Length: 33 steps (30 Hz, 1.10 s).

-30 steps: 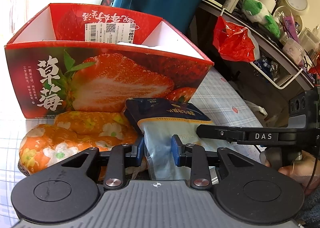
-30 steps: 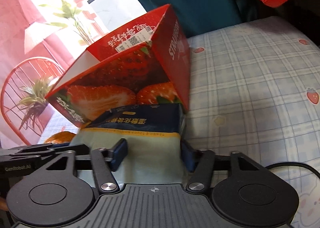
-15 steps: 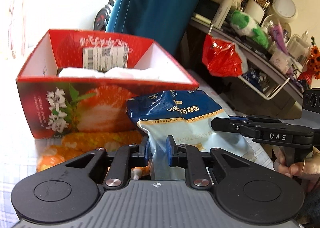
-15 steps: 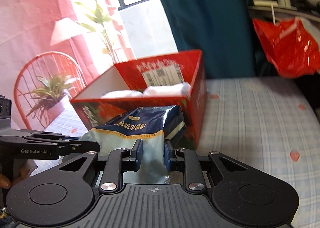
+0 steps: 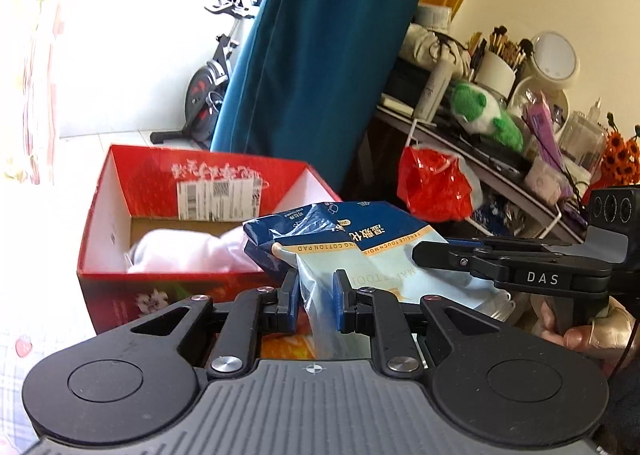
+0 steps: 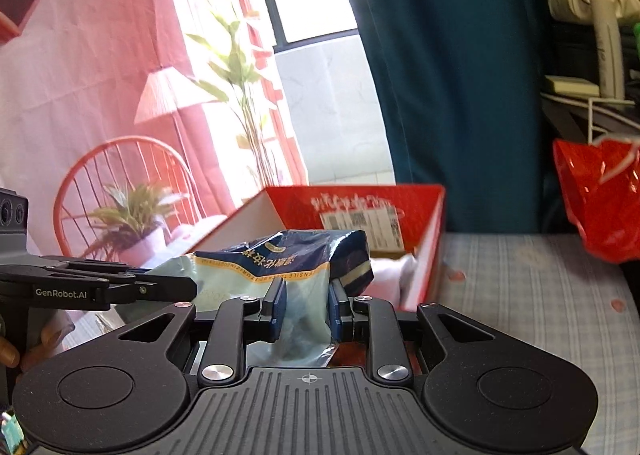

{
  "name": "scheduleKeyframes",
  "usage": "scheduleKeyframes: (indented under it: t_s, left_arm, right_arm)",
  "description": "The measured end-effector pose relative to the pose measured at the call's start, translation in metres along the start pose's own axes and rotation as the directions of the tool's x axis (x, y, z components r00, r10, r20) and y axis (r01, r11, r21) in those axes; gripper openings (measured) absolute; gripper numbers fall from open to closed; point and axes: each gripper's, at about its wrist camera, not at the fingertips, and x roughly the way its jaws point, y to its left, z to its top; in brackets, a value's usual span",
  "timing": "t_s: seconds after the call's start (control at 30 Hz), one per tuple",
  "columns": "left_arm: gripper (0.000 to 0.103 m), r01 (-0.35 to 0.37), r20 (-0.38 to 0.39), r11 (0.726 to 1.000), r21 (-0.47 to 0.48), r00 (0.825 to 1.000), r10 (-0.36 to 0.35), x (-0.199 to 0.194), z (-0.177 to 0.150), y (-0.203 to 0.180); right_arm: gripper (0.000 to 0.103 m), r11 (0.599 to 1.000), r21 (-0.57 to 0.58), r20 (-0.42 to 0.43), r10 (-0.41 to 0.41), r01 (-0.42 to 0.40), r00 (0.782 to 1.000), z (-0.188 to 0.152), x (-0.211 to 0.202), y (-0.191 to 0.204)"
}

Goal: Organize soft objects
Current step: 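Carry the cotton pad bag with the left tool into the box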

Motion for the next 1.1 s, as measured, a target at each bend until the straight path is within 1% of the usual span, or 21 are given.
scheduleKeyframes:
  t_s: [0.2,0.4,0.7,0.8,0.93,1.1]
  left_arm:
    - [0.018,-0.016,0.004,1.0,-0.005,1.0,0.016,0.0,0.007,0.006]
    - [0.018,-0.036,0.02,0.999,-0.006,0.999,0.037,0.004,0.021,0.015]
    - [0.018,-0.081,0.019,0.997,0.004,0.997,0.081,0.02,0.049,0.031]
    - [0.018,-0.088,0.008,0.996,0.001,0.996,0.088,0.031,0.056,0.039]
    - [0.018,-0.094,-0.015,0.995,-0.008,0.995,0.094,0.049,0.062,0.051]
    - [0.019,-0.098,-0.06,0.994,-0.041,0.994,0.095,0.078,0.067,0.066]
  right_arm:
    - [0.02,1.0,-0.015,-0.002,0.007,-0.007,1.0,0.009,0.011,0.005]
    - [0.02,1.0,-0.023,0.005,0.014,-0.014,1.0,0.024,0.026,0.006]
    - [0.021,0.999,-0.032,-0.01,0.014,-0.015,1.0,0.052,0.065,-0.001]
    - [0.021,0.999,-0.032,-0.026,0.01,-0.011,1.0,0.057,0.081,-0.006]
    - [0.021,0.996,-0.09,-0.036,0.005,-0.008,0.999,0.065,0.099,-0.011]
    - [0.021,0.995,-0.097,-0.06,-0.009,0.003,0.998,0.077,0.125,-0.026]
